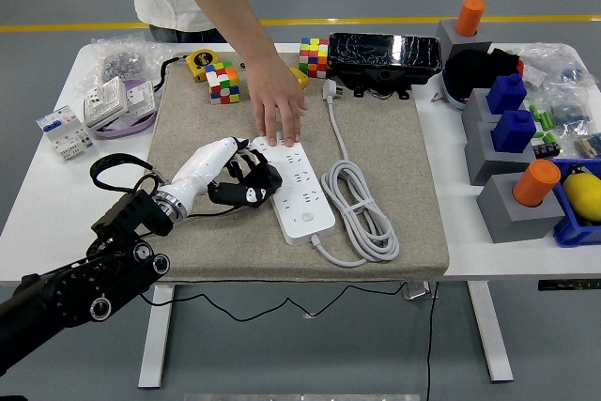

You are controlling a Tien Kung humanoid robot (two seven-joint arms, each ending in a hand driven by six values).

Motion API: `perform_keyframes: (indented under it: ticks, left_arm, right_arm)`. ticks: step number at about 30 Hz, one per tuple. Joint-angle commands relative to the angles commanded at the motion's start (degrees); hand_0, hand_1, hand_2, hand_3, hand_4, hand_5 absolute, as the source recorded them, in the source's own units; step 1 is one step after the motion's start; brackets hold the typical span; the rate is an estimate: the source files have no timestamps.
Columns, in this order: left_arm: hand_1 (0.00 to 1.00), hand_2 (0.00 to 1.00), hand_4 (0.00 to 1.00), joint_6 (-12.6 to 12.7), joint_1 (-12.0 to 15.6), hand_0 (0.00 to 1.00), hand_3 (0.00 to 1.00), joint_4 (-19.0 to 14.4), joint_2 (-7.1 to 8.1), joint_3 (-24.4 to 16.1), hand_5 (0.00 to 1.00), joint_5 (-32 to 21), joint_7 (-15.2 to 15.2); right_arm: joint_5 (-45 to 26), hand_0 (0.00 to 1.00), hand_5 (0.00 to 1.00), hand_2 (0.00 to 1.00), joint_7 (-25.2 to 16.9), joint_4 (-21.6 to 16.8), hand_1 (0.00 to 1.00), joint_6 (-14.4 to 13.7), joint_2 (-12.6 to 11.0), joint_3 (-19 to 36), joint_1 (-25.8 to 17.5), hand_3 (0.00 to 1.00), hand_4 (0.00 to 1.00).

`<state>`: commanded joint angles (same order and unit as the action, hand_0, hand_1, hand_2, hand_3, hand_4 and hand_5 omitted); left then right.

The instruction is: Put the plug near the board,insert it into the board,press the button,pull the plug out

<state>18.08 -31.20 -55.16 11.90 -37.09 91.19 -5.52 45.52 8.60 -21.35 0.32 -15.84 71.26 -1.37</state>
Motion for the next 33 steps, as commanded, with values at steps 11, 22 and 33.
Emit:
perform_keyframes:
  ticks: [11, 22, 33]
  left_arm:
    - [0.570, 0.542, 0.774, 0.20, -0.15, 0.595, 0.569, 0.32, -0.07, -0.05, 0.002, -0.36, 0.03]
    - [0.755, 0.706, 0.998, 0.37, 0.24, 0.697, 0.762, 0.22, -0.23, -0.31, 0.174, -1.84, -0.35]
    - [0.750, 0.710, 0.998, 4.77, 1.33, 0.698, 0.763, -2.80, 0.13, -2.01, 0.286, -7.31, -5.47]
  right_arm:
    - [0.05, 0.577, 0.420, 0.623, -0.01, -0.05, 0.636, -0.02, 0.02, 0.05, 0.01, 0.549, 0.890]
    - [0.05, 0.578, 0.420, 0.623, -0.04, 0.00, 0.636, 0.07, 0.01, 0.13, 0.05, 0.550, 0.890]
    - [0.11, 0.577, 0.419, 0.623, -0.03, -0.01, 0.636, 0.07, 0.06, 0.07, -0.05, 0.550, 0.890]
